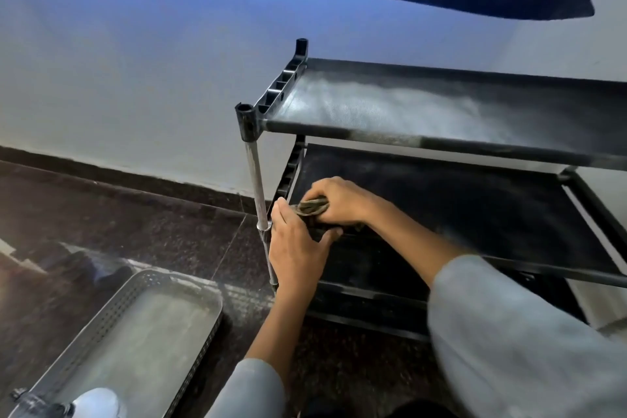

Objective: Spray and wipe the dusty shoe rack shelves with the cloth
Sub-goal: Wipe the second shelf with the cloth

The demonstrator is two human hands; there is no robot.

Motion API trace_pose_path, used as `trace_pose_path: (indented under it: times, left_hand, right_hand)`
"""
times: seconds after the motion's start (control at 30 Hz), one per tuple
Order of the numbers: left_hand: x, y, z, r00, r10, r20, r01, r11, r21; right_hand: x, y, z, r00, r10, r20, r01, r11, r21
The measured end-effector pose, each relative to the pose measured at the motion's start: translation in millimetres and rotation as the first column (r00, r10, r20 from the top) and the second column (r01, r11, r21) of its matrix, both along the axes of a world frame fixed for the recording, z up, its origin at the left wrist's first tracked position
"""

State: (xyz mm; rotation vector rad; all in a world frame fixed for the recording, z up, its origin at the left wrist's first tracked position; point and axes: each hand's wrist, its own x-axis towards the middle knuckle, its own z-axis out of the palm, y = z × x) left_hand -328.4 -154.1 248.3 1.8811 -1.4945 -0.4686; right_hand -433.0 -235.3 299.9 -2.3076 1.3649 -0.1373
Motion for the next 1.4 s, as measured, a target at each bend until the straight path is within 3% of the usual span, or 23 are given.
trace_pose_path:
  times: [0.1,0.4,0.73,0.83,0.97,1.03,1.1,1.17,1.23,1.4]
  left_hand:
    - [-1,-1,2,1.000,-0.001,-0.002,0.001,1.000,0.008]
    - [0,2,4,1.000,-0.019,0.019,0.019,1.000,0.012]
    - [2,-1,6,1.000,-0.002,0.013,0.001,1.000,0.030]
    - [1,-1,8,0.999,-0.013,0.036,0.012,1.000,0.027]
    - [-3,2,10,0.999,-0.014,0.041,0.012,0.999,0.046]
    - [-2,3,11,0.999,-0.007,0.033,0.006,0.999,0.042]
    - [-1,4,11,1.000,-0.011,0.017,0.011,0.999,0.035]
    - [-3,5,11,1.000,-0.024,0.008,0.024,0.999,0.033]
    - [-5,5,12,1.000,-0.023,0.015,0.023,0.999,0.028]
    - [-5,4,13,0.998,-0.018,0.054,0.015,0.999,0.051]
  right_hand:
    - [6,-8,3,0.996,0.040,-0.085,-0.039,0.999,0.019]
    - [-112,31,9,0.997,0.000,-0.071,0.005,0.997,0.076]
    - [9,-11,-10,0.998,0.029,0.049,-0.029,0.999,-0.015]
    - [9,-27,-13,0.999,-0.040,0.022,0.041,0.998,-0.044]
    - [1,-32,-32,0.956,-0.286,0.065,0.293,0.931,-0.218]
    - [3,-27,-27,0.954,-0.286,0.092,0.296,0.947,-0.122]
    - [-6,-19,-17,0.970,-0.197,0.145,0.177,0.974,0.140]
    - [-18,-8,-10,0.980,-0.114,0.163,0.065,0.958,0.281]
    - [-21,-6,-12,0.981,-0.121,0.151,0.085,0.970,0.227]
    - [-1,-30,-26,0.969,-0.242,0.049,0.247,0.947,-0.206]
